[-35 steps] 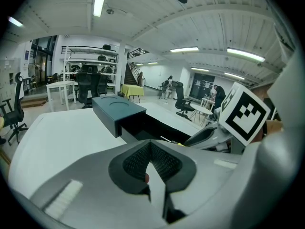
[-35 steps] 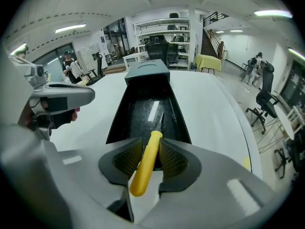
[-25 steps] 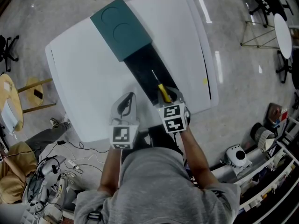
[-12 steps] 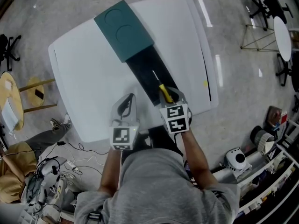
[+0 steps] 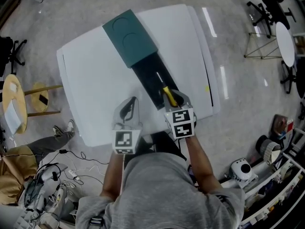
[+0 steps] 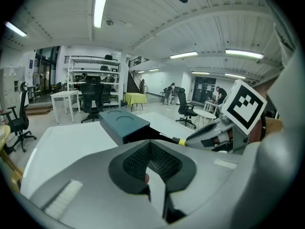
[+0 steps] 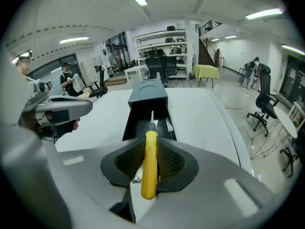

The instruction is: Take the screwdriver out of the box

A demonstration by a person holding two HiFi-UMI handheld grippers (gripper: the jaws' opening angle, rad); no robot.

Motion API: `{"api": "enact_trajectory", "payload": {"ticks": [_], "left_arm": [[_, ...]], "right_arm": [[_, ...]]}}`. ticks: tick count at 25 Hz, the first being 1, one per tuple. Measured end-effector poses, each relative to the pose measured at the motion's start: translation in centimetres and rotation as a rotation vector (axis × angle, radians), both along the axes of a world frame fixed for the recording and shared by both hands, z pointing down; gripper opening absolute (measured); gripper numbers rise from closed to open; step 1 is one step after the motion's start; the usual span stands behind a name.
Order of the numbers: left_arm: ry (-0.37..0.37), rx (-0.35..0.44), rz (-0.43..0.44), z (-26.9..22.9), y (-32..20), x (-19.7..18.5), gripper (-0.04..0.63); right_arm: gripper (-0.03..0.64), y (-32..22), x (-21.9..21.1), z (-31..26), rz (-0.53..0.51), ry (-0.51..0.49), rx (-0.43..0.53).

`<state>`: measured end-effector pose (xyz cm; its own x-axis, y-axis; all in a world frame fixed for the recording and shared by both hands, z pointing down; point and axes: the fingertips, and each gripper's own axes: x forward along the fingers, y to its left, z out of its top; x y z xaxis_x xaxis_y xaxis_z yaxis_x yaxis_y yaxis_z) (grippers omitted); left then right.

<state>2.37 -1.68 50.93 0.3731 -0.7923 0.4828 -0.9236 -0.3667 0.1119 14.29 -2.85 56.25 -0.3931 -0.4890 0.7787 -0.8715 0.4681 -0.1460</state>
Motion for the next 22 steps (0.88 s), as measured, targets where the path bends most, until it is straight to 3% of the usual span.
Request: {"api": "enact_trajectory", "payload": {"ticks": [22], "left_arm": [[-0.034, 0.153, -0.086, -7.7, 3.0, -2.5, 0.012]], "right_arm": [[0.08, 0.7, -3.5, -9.1, -0.095, -0.078, 0.189]]}}
